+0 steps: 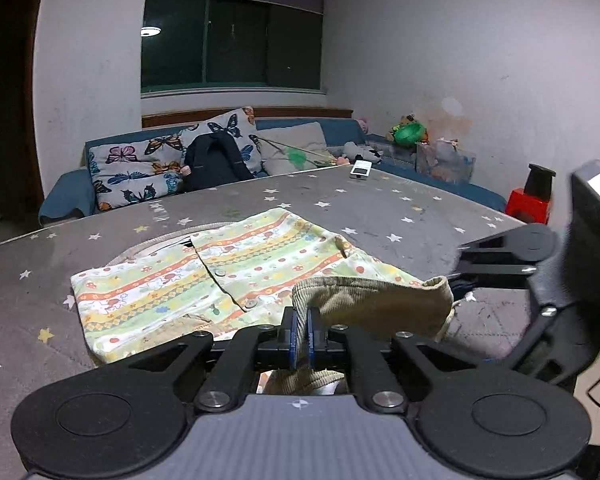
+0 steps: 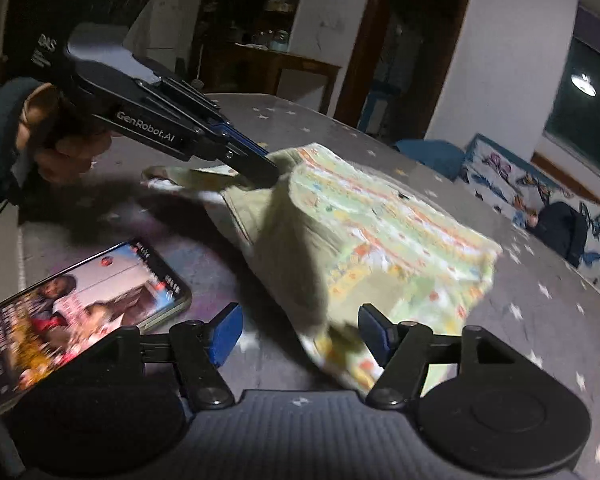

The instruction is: Fold clothes

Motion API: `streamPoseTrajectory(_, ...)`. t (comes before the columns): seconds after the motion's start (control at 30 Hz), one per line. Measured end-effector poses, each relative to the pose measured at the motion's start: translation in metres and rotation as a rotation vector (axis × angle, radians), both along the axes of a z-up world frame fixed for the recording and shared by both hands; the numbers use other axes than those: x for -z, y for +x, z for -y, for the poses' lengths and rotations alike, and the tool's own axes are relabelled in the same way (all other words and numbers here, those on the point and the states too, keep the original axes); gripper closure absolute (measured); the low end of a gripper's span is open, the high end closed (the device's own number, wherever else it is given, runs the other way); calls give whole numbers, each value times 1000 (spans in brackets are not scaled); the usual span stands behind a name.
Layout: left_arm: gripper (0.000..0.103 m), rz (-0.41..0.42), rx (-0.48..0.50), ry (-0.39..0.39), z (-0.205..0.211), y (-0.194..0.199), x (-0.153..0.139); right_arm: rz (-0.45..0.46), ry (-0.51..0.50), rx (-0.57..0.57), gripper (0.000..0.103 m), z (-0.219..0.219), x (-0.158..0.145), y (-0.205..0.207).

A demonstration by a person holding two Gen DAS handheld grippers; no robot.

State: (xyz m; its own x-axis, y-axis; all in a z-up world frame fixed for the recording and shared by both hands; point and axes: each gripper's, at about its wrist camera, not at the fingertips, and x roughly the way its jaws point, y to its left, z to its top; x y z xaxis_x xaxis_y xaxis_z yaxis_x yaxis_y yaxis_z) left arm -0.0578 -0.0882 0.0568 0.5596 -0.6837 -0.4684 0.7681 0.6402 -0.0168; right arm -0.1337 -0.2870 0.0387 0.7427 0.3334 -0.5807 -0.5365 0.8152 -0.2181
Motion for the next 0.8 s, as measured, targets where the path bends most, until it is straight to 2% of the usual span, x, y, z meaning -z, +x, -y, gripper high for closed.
streamPoseTrajectory(0.03, 93, 12, 9, 9, -1, -3, 0, -3, 5, -9, 42, -3, 2, 5)
streamPoseTrajectory(0.07, 91, 24, 19, 18, -1, -7, 0, -11, 9, -15, 51, -6, 3, 10)
streamPoseTrajectory(0.1, 86, 39, 25, 27, -3, -11, 0, -25, 16, -15, 59, -7, 4, 15)
streamPoseTrajectory(0.13, 74, 58, 27, 36, -6, -15, 0, -52, 35, -8, 76, -8, 4, 23)
streamPoseTrajectory(0.17, 70, 78, 26, 44, -10, -19, 0, -79, 69, 3, 81, -6, 3, 29)
streamPoseTrajectory(0.27, 59, 124, 36, 77, -19, -30, 1, -114, 167, 30, 86, 4, -7, 40)
streamPoseTrajectory(0.33, 45, 153, 39, 111, -23, -37, 4, -122, 208, 43, 87, 11, -14, 45)
streamPoseTrajectory(0.43, 35, 189, 38, 171, -23, -43, 11, -127, 230, 52, 87, 17, -19, 50)
streamPoseTrajectory(0.47, 35, 199, 38, 193, -22, -44, 14, -127, 232, 54, 87, 18, -21, 52)
streamPoseTrajectory(0.57, 36, 225, 46, 265, -15, -44, 24, -124, 231, 58, 87, 19, -23, 54)
streamPoseTrajectory(0.63, 59, 242, 50, 312, -11, -44, 32, -120, 228, 61, 87, 19, -25, 56)
streamPoseTrajectory(0.67, 65, 237, 46, 329, -11, -42, 35, -118, 226, 61, 87, 18, -26, 57)
streamPoseTrajectory(0.7, 81, 230, 37, 338, -11, -40, 36, -117, 227, 62, 87, 19, -26, 57)
streamPoseTrajectory(0.73, 87, 227, 24, 337, -11, -39, 37, -116, 228, 62, 86, 19, -26, 57)
streamPoseTrajectory(0.8, 91, 222, -13, 319, -15, -37, 35, -113, 224, 62, 83, 20, -26, 56)
